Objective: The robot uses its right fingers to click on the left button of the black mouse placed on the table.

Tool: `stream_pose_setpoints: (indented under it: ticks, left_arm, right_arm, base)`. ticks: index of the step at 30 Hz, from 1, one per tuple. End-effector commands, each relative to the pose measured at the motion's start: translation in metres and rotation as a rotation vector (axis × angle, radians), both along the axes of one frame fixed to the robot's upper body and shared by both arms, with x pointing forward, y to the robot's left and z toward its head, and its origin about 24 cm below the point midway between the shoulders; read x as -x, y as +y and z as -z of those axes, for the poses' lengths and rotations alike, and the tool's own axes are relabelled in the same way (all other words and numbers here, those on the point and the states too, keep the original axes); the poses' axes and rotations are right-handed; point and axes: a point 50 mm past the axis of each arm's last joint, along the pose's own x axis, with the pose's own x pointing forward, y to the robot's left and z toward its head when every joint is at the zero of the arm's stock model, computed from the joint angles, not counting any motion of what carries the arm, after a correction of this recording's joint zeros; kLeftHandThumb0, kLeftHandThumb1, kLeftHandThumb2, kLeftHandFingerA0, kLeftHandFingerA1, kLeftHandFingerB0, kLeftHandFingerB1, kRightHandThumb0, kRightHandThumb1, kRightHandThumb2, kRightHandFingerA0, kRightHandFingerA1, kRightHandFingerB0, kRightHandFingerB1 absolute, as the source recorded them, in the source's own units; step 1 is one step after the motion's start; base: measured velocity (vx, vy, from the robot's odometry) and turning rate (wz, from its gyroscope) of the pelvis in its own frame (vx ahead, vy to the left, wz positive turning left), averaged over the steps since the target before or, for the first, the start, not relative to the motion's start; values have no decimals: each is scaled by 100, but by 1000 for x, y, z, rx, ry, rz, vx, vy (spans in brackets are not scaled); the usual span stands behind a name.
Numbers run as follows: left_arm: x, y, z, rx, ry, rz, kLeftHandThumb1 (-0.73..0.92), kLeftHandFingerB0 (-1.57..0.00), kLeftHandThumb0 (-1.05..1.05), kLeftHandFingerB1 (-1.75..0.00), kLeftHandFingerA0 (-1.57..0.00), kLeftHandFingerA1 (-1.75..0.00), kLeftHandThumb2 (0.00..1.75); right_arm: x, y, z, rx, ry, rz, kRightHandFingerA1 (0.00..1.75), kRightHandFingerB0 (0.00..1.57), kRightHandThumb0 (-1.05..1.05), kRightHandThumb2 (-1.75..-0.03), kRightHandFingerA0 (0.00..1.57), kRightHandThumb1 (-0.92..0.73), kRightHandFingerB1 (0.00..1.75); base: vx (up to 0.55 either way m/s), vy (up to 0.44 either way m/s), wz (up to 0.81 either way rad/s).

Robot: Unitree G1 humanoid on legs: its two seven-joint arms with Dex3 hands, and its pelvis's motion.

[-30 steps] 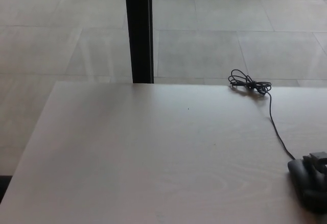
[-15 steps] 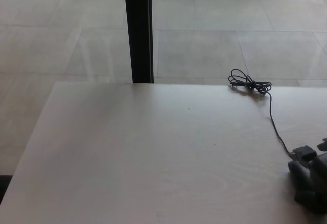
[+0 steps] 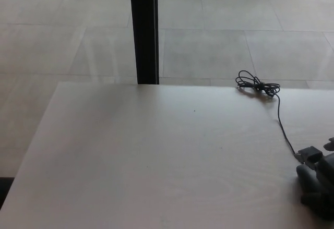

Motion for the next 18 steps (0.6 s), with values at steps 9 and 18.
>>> stream_pose_setpoints:
  ticks: [9,18]
  left_arm:
    - [-1,4,-4,-14,-10,-5,84,-53,-70,-44,-68,-62,65]
    - [-5,6,-7,-44,25,30,87,-52,-69,-43,-78,-62,67]
  right_arm:
    - [13,-7,16,-18,64,49,53,35,-89,-74,25,-92,36]
    - [20,-5,23,-9,106,32,52,34,-88,-74,26,-92,35]
  base:
    - [0,0,0]
    - [0,0,0]
